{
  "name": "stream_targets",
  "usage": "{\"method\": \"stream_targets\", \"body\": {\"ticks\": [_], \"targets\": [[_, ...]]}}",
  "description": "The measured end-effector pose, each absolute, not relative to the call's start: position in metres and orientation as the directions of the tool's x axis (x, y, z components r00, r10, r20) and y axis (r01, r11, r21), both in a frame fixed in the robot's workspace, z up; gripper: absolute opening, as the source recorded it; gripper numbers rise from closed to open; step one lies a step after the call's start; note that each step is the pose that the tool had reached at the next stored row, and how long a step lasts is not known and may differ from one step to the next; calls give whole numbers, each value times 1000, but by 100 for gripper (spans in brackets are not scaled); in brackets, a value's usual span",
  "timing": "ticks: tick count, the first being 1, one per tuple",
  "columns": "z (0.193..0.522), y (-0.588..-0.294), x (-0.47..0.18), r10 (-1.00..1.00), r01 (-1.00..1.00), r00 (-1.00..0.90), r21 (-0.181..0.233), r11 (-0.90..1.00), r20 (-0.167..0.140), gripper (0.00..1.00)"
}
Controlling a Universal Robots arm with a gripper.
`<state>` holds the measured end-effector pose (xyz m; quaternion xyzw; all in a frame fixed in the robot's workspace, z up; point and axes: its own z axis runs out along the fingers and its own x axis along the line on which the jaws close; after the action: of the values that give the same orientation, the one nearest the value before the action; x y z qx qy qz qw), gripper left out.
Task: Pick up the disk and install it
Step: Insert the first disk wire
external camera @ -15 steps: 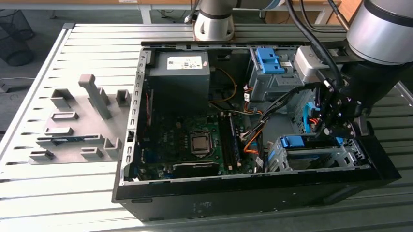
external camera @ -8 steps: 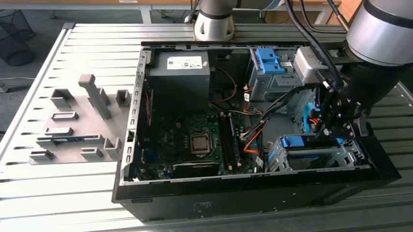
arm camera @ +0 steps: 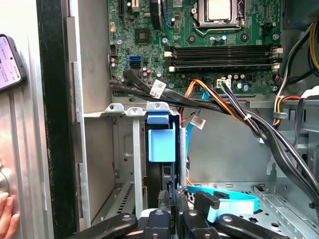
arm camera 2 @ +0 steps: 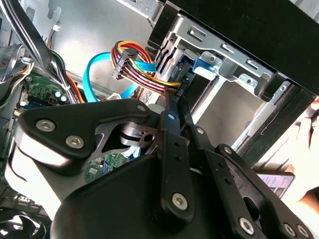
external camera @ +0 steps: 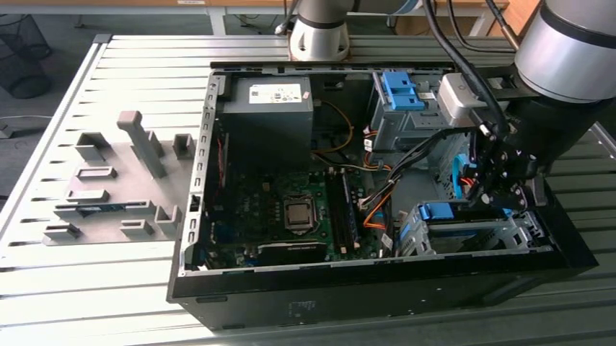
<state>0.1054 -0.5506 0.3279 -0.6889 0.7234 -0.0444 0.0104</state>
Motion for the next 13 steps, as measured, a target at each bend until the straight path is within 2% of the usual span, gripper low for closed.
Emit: {"method": "stream_targets", "body": {"ticks": [11, 12, 13], "targets": [[327, -551, 105, -998, -996, -52, -78, 49, 46, 17], [328, -551, 105, -998, -996, -52, -79, 49, 46, 24], [330, -551, 105, -998, -996, -52, -79, 49, 45, 24]]}}
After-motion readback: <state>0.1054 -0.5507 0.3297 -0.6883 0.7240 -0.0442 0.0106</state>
